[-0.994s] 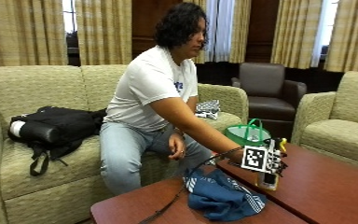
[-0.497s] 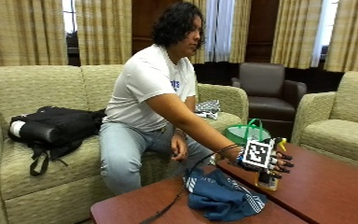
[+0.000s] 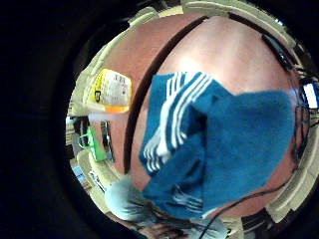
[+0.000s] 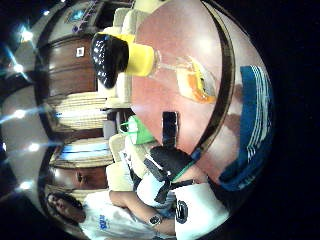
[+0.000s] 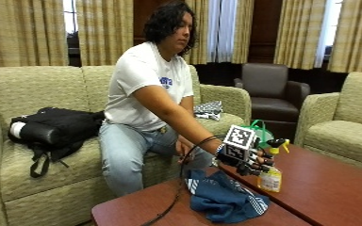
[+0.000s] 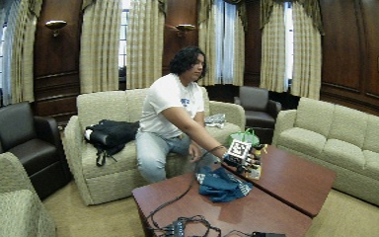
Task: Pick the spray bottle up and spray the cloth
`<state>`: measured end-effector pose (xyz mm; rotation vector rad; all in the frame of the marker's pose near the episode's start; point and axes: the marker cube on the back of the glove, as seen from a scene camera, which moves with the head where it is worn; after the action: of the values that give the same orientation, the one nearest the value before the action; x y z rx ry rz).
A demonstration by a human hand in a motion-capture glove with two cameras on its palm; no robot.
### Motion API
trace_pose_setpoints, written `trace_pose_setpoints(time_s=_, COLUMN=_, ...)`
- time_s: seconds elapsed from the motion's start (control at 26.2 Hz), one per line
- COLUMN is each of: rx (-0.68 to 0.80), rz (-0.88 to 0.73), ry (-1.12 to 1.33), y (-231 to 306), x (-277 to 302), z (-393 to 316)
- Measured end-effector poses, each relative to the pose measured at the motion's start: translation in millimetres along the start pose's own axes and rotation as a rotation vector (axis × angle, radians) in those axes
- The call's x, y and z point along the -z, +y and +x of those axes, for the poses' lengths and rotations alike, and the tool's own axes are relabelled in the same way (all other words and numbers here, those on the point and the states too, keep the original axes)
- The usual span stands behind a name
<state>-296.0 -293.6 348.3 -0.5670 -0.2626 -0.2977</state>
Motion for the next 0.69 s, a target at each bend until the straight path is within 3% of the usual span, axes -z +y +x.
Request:
trace_pose_setpoints(time_s=0.38, rx=0.093, rz=-0.017, ry=0.266, y=84, x=57, z=21)
trace_pose_setpoints(time_s=0.69, rx=0.213, rz=-0.045, ry=0.299, y=144, x=75, z=24)
